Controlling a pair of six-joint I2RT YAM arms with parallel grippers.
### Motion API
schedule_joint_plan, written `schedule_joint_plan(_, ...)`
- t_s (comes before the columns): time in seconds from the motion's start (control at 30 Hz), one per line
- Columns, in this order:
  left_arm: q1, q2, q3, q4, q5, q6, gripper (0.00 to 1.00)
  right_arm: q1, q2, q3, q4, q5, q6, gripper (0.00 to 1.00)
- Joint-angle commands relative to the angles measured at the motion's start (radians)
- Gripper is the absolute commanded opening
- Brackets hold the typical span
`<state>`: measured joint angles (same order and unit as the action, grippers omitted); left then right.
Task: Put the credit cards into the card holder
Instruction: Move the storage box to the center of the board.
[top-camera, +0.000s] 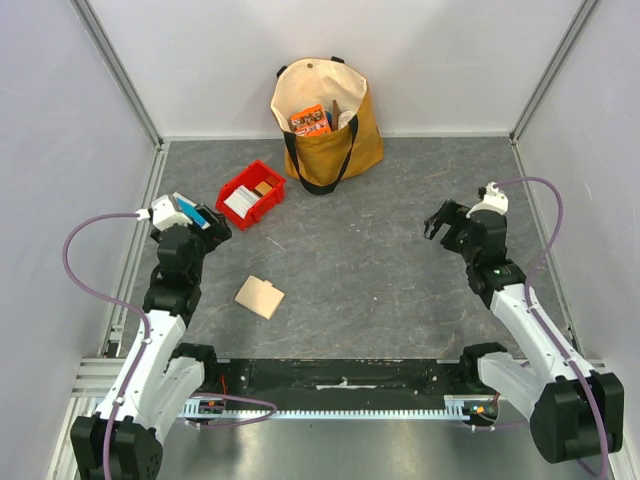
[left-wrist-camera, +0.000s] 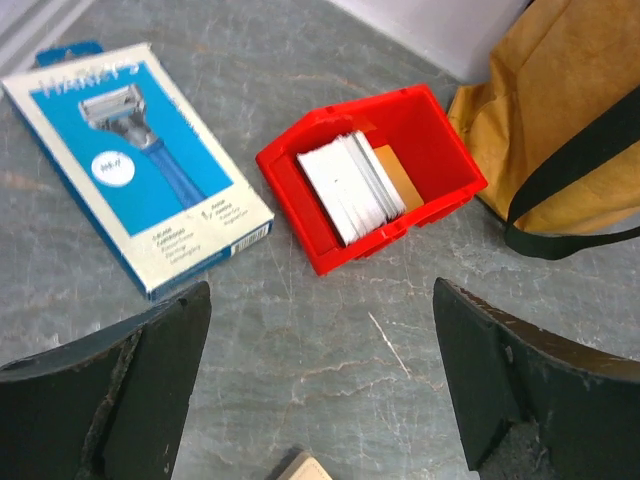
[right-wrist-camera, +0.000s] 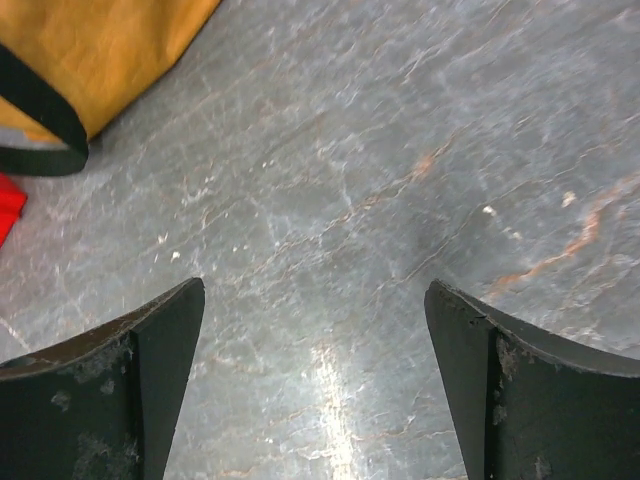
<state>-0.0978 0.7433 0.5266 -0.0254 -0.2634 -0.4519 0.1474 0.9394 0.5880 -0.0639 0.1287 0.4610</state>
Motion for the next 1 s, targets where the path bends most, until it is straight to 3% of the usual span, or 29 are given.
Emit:
schedule_joint_plan(0.0, 0.001, 0.010, 0.076, -0.170, -0.074, -0.238, 0.97, 0.001, 0.045, 0.059, -0.005, -0.126, 0.031, 0.98)
schedule_joint_plan(0.07, 0.000, 0.018, 0.111, -0.244, -0.089, -0.298, 0.97, 0.001, 0.073, 0.085, -0.013, -0.184, 0.028, 0.98)
schedule_joint_plan(0.17, 0.000, 0.028, 0.102, -0.112, 0.045, -0.164, 0.97, 0.001, 0.104, 0.110, -0.040, -0.215, 0.013, 0.98)
schedule_joint_plan(0.27, 0.000, 0.092, 0.136, -0.013, 0.159, -0.122, 0.99, 0.001, 0.110, 0.102, -0.043, -0.212, 0.007, 0.98)
schedule_joint_plan(0.33, 0.000, 0.184, 0.186, 0.066, 0.258, -0.039, 0.99, 0.000, 0.111, 0.104, -0.057, -0.212, 0.001, 0.98)
schedule_joint_plan(0.6, 0.000, 0.660, 0.511, 0.065, 0.607, 0.136, 0.88, 0.001, 0.130, 0.124, -0.091, -0.235, -0.010, 0.98)
schedule_joint_plan(0.77, 0.001, 0.855, 0.642, 0.059, 0.703, 0.179, 0.88, 0.001, 0.144, 0.142, -0.125, -0.227, -0.038, 0.98)
schedule_joint_plan(0.97, 0.000, 1.013, 0.739, -0.019, 0.719, 0.223, 0.87, 0.000, 0.154, 0.138, -0.142, -0.210, -0.058, 0.98)
